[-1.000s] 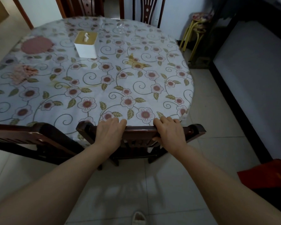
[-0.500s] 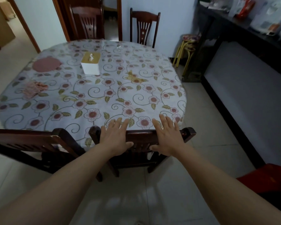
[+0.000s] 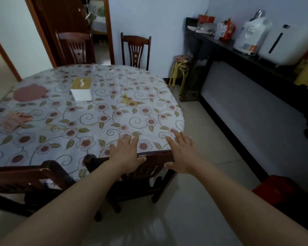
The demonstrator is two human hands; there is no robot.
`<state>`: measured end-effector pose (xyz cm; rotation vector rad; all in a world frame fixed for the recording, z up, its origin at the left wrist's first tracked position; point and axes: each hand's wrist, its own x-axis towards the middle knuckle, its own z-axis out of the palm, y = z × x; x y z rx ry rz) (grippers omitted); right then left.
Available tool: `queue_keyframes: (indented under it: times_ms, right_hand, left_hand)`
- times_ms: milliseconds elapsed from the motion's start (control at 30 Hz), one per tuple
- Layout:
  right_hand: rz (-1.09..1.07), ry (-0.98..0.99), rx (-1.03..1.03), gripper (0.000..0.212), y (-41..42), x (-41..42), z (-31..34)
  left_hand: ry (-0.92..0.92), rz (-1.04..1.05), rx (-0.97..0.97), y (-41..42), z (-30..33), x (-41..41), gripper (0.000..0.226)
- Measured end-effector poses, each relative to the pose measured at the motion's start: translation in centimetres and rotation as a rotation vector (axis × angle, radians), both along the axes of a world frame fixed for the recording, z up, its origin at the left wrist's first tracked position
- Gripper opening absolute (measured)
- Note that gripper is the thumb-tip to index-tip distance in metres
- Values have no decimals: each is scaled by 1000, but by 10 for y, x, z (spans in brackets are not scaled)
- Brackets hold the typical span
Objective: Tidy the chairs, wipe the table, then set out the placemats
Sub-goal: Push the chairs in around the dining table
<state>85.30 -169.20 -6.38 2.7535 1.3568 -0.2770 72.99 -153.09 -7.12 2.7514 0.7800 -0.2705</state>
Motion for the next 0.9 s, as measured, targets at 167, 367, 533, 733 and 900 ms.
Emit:
queue_keyframes:
  times_ms: [167, 367, 533, 733, 900]
  right_hand:
    - [-62, 30, 88, 95, -24, 46, 9]
    - [-134, 30, 109, 91, -71, 142, 7]
    - [-121, 47, 74, 90, -107, 245, 7]
    - [-76, 38, 68, 92, -113, 357, 15]
    - [-34, 39, 77, 92, -84, 444, 15]
  left_hand:
    - [12, -73, 55, -20, 11, 50, 83]
    - [8, -101, 72, -66, 16, 161, 80]
    - [-27, -68, 63, -105, 20, 268, 81]
    - [-19, -37, 96, -116, 33, 363, 80]
    - [-11, 18, 94, -90, 30, 440, 80]
